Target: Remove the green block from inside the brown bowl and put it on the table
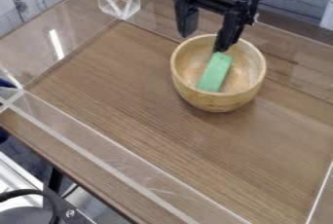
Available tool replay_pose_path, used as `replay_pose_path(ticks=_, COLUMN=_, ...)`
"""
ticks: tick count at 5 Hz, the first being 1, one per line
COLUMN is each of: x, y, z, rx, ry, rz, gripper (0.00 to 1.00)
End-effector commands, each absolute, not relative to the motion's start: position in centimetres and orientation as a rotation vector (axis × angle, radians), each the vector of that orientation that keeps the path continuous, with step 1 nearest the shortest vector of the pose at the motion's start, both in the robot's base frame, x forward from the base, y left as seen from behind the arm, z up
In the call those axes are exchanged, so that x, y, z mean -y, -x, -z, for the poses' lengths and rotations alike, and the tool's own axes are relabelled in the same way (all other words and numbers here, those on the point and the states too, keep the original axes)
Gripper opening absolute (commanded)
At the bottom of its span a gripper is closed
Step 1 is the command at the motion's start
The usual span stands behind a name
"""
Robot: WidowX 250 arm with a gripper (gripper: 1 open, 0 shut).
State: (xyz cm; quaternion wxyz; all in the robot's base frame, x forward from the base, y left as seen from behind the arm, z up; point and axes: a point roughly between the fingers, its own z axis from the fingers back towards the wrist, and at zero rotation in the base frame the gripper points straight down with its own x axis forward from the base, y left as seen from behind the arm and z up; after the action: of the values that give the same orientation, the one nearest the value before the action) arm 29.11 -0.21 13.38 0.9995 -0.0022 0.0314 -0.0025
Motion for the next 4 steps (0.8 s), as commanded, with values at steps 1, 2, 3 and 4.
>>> replay_pose_path(ticks=1, x=0.3, y=-29.2, z=-11.9, rx=-0.085, ry=0.007, rz=0.008, gripper=1.00)
replay_pose_path(ticks=2, x=0.4, y=-28.8, z=-9.8, rx=-0.115, ry=0.011, rz=0.016, gripper=1.00)
replay_pose_path(ticks=3, x=0.7, y=-29.3, z=-8.2, rx=-0.122, ry=0.008, rz=0.041, gripper=1.00)
replay_pose_path(ticks=4, x=0.9, y=-30.2, z=-7.1, rx=-0.115, ry=0.014, rz=0.062, gripper=1.00)
